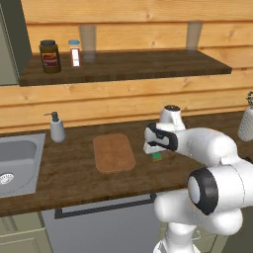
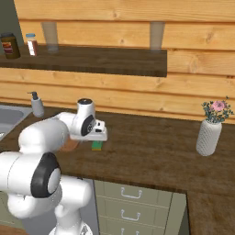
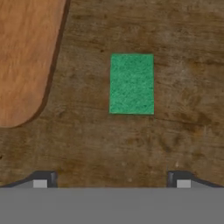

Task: Pick up the sponge from the counter and clean the cutting board by briefly scrubbing or pressing down on the cutting board. Once finished, release the sponge.

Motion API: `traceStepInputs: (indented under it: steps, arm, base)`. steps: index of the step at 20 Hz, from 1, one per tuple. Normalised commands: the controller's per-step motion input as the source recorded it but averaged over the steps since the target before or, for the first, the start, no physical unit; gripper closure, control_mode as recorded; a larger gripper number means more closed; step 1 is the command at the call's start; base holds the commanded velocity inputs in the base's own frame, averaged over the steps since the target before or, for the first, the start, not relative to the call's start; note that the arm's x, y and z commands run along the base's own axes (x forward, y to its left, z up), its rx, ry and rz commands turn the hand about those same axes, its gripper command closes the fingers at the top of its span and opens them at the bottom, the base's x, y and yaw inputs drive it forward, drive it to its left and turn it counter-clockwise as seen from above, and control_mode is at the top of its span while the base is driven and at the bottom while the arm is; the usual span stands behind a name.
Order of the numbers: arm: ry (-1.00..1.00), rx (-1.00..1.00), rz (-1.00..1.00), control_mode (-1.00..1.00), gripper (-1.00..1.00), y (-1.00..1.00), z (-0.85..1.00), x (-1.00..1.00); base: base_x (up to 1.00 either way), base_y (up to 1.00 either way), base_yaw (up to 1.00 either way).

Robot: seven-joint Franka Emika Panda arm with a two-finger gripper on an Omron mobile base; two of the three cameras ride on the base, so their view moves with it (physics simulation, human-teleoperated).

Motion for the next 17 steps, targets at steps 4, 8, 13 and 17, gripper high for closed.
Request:
traceStepInputs:
  steps: [4,8,13,17]
  arm:
    - [-0.2,0.02,0.0,-1.0,-1.0,0.0,0.49,-0.87]
    - [-0.19,0.02,0.0,-1.0,-1.0,0.0,0.71,-0.59]
    - [-0.15,0.03,0.0,-1.0,-1.0,0.04,0.99,-0.2]
    - [-0.08,0.03,0.0,-1.0,-1.0,0.0,0.95,-0.19]
  base:
    - [0.0,0.0,0.0]
    - [0.0,0.0,0.0]
    - [0.0,0.0,0.0]
    - [0.0,0.0,0.0]
